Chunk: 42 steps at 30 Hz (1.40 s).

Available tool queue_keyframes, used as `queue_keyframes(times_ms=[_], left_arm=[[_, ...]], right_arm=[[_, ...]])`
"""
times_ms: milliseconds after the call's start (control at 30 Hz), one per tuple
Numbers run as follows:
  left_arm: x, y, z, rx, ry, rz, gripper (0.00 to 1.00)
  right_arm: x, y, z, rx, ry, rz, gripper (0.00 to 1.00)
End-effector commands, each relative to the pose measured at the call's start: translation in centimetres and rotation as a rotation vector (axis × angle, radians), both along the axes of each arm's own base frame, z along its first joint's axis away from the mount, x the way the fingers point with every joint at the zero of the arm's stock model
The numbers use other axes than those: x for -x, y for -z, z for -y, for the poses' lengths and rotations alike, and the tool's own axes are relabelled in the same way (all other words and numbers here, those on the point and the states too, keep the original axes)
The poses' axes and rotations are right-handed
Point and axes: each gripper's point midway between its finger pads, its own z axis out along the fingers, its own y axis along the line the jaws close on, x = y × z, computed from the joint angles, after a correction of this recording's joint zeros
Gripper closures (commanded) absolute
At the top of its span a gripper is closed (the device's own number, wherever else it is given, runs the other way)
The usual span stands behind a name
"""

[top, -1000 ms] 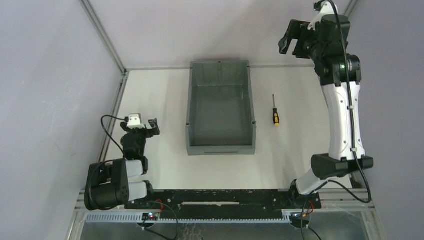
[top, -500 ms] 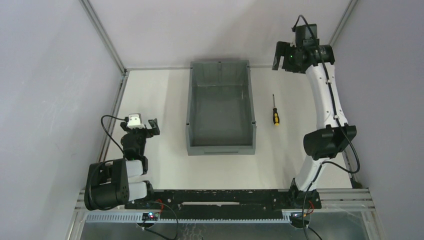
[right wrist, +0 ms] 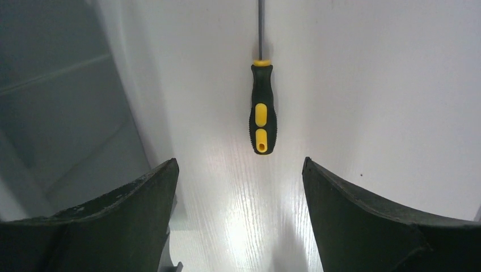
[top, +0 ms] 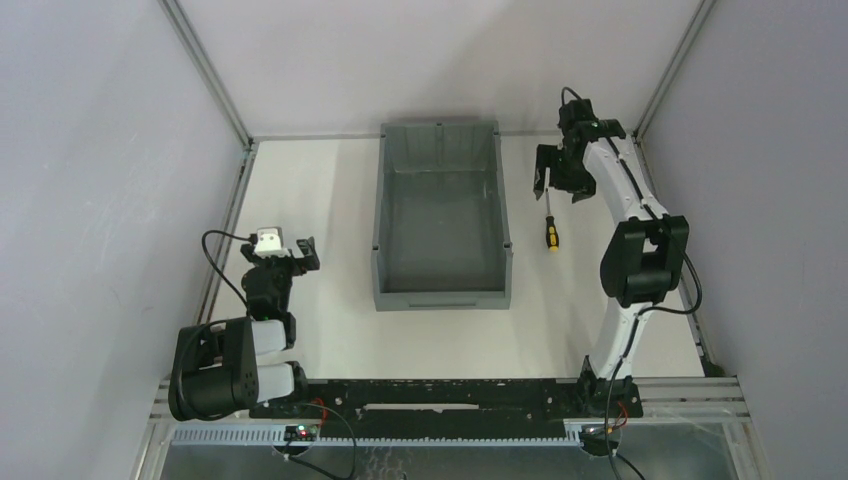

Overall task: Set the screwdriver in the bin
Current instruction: Pick up the screwdriver from the center of the board.

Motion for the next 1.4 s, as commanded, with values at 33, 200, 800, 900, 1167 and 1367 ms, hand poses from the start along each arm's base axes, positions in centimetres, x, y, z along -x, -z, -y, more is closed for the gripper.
queue_keyframes(times_ms=[33,200,800,900,1167,1367], left_arm=[[-1.1,-3.0,-0.1,-0.004,-0.002,0.091,0.00],[-1.1,-3.0,-0.1,-0.003,-0.003,0.093,0.00],[-1.1,-3.0,-0.1,-0.003,-0.002,0.093,0.00],[-1.1,-3.0,-0.1,-0.004,-0.002,0.091,0.00],[-1.1,-3.0,-0.1,-0.003,-0.002,0.093,0.00],[-1.1,-3.0,-0.1,-0.004,-0.003,0.092,0.00]], right_arm=[[-0.4,3.2,0.6,0.020,0.024,-0.034,0.13],[-0.2,6.1,0.7,0.032,0.026,-0.096,0.15],[0.7,12.6,1.7,0.066,0.042,-0.232,0.32],[0.8,13.0,1.9,0.072,0.046,-0.241,0.35],[0.8,13.9,2.6,0.091,0.059,-0.256,0.43],[1.1,14.4,2.8,0.089,0.064,-0.269,0.53]])
